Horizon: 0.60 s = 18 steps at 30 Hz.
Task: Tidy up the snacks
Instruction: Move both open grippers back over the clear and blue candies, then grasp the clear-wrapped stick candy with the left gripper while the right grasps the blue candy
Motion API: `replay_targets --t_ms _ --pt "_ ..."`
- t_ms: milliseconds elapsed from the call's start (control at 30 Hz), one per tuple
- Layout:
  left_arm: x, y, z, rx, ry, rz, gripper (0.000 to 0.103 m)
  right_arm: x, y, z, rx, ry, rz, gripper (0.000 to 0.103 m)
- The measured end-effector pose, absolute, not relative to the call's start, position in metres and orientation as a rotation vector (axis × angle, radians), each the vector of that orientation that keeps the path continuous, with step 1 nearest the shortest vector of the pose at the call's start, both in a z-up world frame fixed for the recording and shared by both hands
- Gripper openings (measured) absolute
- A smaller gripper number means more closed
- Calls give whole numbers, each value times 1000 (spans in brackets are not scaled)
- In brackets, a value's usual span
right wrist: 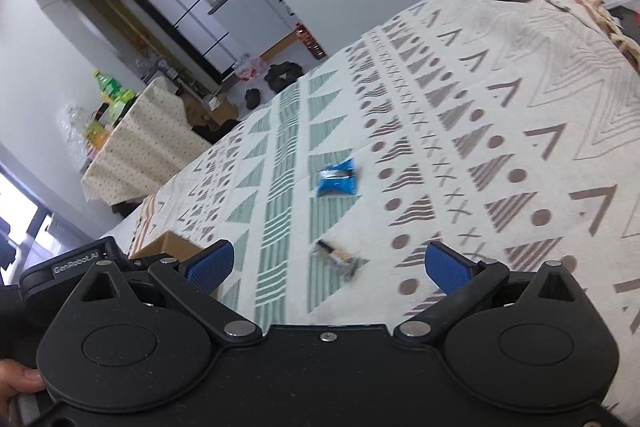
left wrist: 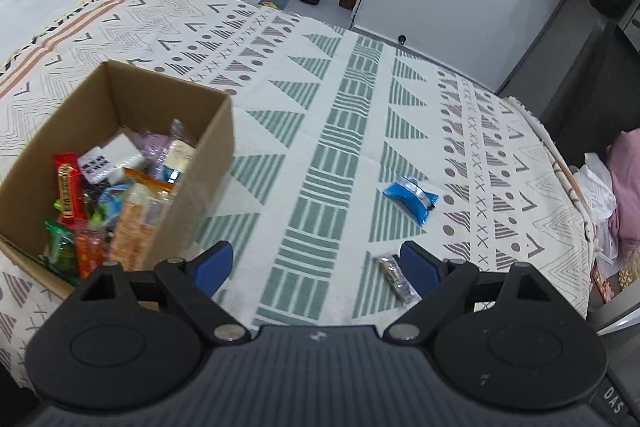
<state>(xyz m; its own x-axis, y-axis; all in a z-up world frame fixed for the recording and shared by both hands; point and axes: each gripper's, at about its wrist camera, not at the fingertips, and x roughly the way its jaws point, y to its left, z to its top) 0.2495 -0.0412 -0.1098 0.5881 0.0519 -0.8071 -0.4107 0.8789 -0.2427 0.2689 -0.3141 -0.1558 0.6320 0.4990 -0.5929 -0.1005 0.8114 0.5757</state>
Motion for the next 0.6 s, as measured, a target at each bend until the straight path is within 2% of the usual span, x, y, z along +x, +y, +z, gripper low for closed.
replay_targets --t_ms 600 --pt "292 -107 -160 -453 1009 255 84 297 -356 -195 692 867 265 100"
